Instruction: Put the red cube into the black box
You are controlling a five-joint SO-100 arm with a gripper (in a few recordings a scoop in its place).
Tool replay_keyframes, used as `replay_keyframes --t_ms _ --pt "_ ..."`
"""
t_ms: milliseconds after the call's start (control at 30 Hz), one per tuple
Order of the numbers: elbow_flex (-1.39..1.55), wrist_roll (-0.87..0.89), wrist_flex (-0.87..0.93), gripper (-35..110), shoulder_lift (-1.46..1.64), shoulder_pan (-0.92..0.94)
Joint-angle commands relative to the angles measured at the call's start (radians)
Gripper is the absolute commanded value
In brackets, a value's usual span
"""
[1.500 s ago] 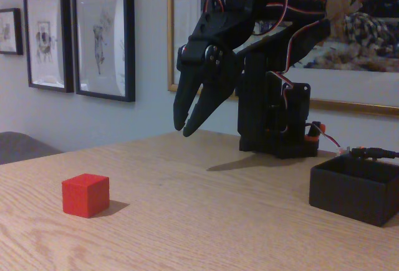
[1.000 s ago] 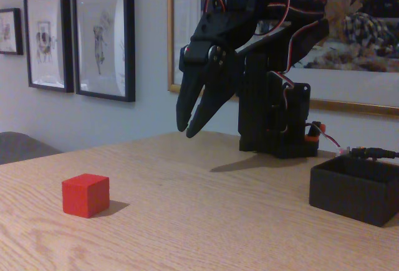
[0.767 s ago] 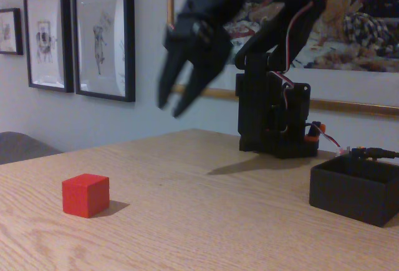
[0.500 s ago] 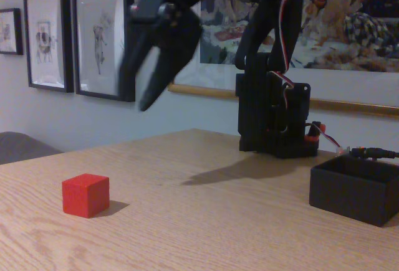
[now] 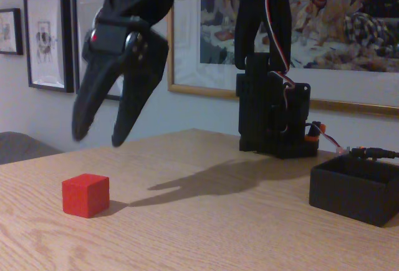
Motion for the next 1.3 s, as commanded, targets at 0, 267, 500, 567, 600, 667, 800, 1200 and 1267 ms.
replay_keyframes --t_ms 0,267,500,567,600,667,800,1200,1267 --pt "-0.083 0.025 0.017 27 -0.021 0.034" --pt "-0.212 0.038 0.074 32 -0.152 0.049" --pt "-0.252 0.048 0.083 32 -0.212 0.037" --pt "-0.25 0.049 0.078 32 -0.219 0.035" --pt "-0.25 0.051 0.077 32 -0.224 0.034" --pt "-0.256 0.052 0.077 31 -0.238 0.034" --pt "-0.265 0.052 0.075 30 -0.267 0.032" --pt "-0.282 0.066 0.061 28 -0.305 0.037" --pt "-0.285 0.067 0.061 27 -0.313 0.037"
